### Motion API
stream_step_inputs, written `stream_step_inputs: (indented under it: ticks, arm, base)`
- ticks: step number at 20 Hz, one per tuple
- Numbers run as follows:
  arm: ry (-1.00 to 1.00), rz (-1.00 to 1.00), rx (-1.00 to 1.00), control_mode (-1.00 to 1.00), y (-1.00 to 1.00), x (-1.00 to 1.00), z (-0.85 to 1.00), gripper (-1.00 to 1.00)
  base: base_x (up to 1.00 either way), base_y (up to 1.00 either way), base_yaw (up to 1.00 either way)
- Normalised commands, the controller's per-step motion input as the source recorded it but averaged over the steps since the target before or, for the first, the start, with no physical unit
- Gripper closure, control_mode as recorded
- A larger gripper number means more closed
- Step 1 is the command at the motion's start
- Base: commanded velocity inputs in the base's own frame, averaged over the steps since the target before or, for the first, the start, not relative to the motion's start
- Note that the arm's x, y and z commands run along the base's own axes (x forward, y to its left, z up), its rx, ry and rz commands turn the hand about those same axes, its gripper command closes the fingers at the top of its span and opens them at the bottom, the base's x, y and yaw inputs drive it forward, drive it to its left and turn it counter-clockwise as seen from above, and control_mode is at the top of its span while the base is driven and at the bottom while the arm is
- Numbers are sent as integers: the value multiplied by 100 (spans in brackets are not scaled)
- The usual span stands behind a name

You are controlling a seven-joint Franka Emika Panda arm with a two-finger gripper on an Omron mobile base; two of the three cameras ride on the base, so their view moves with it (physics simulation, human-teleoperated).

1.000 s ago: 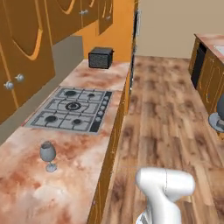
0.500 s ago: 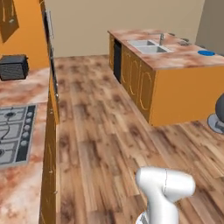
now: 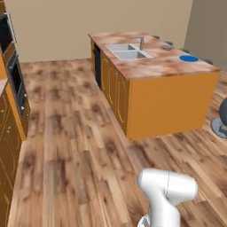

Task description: Retrieve the wine glasses from the counter and place one next to each plate.

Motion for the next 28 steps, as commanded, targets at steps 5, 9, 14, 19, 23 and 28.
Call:
stream_step_inputs:
  ticks: [5,9,14,19,23,28]
  arm:
    - [0,0,0,100,0,0,0,100]
    - [0,0,0,100,0,0,0,100]
    - [0,0,0,100,0,0,0,100]
    - [0,0,0,100,0,0,0,100]
    - [0,0,0,100,0,0,0,100]
    - [0,0,0,100,0,0,0,100]
  base:
    - [100,-100,5]
    - [100,-100,17]
    - [97,-100,19]
    - [40,-100,2]
    - [0,-100,0]
    - [0,-100,0]
